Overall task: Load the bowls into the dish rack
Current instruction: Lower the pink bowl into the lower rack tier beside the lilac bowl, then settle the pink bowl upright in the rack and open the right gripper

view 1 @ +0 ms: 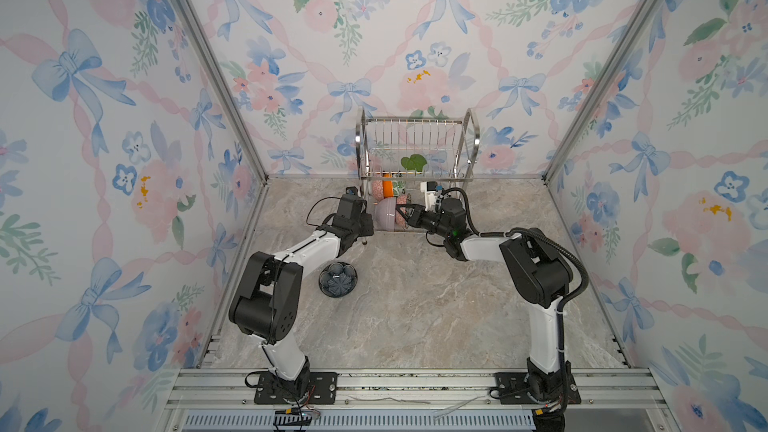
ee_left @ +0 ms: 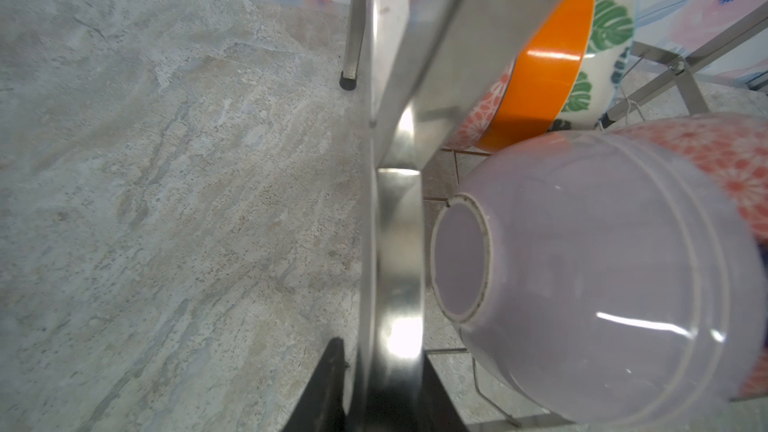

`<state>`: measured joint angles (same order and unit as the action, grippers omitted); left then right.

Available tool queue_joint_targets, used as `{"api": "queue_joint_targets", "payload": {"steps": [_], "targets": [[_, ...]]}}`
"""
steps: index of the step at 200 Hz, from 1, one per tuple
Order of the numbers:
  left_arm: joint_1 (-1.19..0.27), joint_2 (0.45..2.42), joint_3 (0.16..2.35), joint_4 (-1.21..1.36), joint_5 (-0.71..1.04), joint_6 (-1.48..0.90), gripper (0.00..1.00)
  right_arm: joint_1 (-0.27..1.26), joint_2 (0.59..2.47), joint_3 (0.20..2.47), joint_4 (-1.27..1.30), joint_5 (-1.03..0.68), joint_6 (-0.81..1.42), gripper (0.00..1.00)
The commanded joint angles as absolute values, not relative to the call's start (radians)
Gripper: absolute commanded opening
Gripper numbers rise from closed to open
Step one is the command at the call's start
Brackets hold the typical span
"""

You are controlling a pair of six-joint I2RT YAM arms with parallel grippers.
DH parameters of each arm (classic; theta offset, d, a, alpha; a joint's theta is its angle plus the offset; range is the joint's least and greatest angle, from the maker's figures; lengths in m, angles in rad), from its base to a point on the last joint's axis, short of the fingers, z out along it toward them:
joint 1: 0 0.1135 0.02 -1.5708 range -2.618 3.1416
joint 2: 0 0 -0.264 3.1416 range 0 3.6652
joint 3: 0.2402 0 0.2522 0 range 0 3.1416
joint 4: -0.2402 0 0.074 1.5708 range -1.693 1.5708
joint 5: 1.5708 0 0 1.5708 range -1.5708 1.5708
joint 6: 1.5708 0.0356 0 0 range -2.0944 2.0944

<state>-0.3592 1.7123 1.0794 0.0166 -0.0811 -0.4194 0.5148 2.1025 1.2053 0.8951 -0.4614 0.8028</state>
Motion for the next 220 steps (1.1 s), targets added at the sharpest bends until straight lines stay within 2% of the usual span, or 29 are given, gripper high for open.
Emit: {"api": "queue_joint_targets", "payload": {"steps": [1,20,77,220], "targets": [[-0.37,1.729,1.106,0.011,-0.034,-0.408,0.22,0.514,2.117,1.191,1.03,-0.501,0.841,0.0],[-0.37,1.731,1.106,0.011,-0.033,-0.408,0.17,0.514,2.122,1.182,1.061,-0.507,0.861,0.0],[-0.374,1.73,1.106,0.011,-0.033,-0.408,0.17,0.506,2.158,1.158,1.188,-0.524,0.951,0.0],[-0.38,1.748,1.113,0.008,-0.031,-0.408,0.17,0.449,2.092,1.1,0.942,-0.532,0.845,0.0]]}}
